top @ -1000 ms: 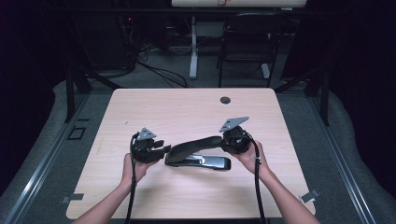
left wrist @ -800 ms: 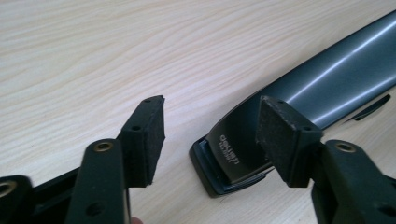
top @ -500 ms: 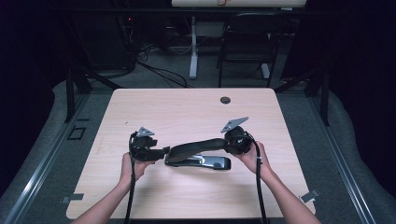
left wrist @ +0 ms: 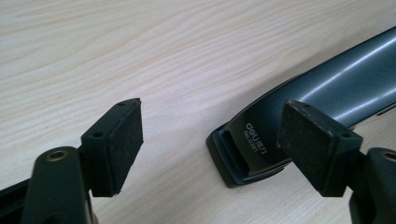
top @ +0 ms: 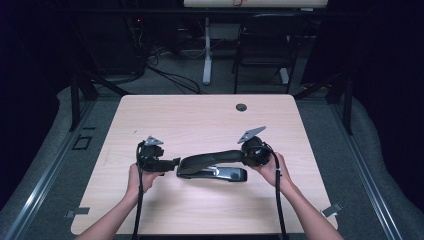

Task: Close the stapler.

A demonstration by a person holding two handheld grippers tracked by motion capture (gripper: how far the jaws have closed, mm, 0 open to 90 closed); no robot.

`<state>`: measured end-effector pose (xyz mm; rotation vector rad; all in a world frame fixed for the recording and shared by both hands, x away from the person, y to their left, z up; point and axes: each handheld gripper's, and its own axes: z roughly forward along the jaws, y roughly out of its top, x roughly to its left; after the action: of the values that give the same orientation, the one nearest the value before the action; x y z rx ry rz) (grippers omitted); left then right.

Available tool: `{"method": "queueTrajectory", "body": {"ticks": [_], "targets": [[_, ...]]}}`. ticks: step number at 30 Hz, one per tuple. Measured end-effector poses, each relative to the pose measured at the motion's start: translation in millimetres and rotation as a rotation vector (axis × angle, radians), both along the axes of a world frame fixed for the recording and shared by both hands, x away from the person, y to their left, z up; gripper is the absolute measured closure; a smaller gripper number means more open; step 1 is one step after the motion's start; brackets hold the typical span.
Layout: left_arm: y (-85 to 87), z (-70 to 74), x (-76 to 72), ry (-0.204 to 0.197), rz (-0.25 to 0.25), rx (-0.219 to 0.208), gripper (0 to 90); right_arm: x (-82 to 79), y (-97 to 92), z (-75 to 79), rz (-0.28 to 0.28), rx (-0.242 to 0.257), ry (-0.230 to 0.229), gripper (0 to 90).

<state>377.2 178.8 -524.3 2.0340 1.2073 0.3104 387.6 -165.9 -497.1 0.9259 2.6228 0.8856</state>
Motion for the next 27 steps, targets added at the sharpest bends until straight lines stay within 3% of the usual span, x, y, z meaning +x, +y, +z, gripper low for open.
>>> {"method": "queueTrajectory", "body": {"ticks": [16, 19, 23, 27], "targets": [[2.3, -1.5, 1.9, 0.017, 0.005, 0.007, 19.6, -6.5, -5.4, -24.5, 0.017, -0.102, 0.064, 83.4], [2.6, -1.8, 2.0, 0.014, 0.010, 0.005, 19.6, -6.9, -10.0, -26.3, 0.008, -0.102, 0.081, 83.4], [2.6, -1.7, 2.2, 0.016, 0.006, 0.007, 19.4, -5.5, -17.7, -22.2, -0.020, -0.115, 0.074, 83.3], [3.2, -1.7, 2.4, 0.015, 0.009, 0.008, 18.5, -3.2, -27.3, -12.2, -0.088, -0.131, 0.020, 83.3]]}}
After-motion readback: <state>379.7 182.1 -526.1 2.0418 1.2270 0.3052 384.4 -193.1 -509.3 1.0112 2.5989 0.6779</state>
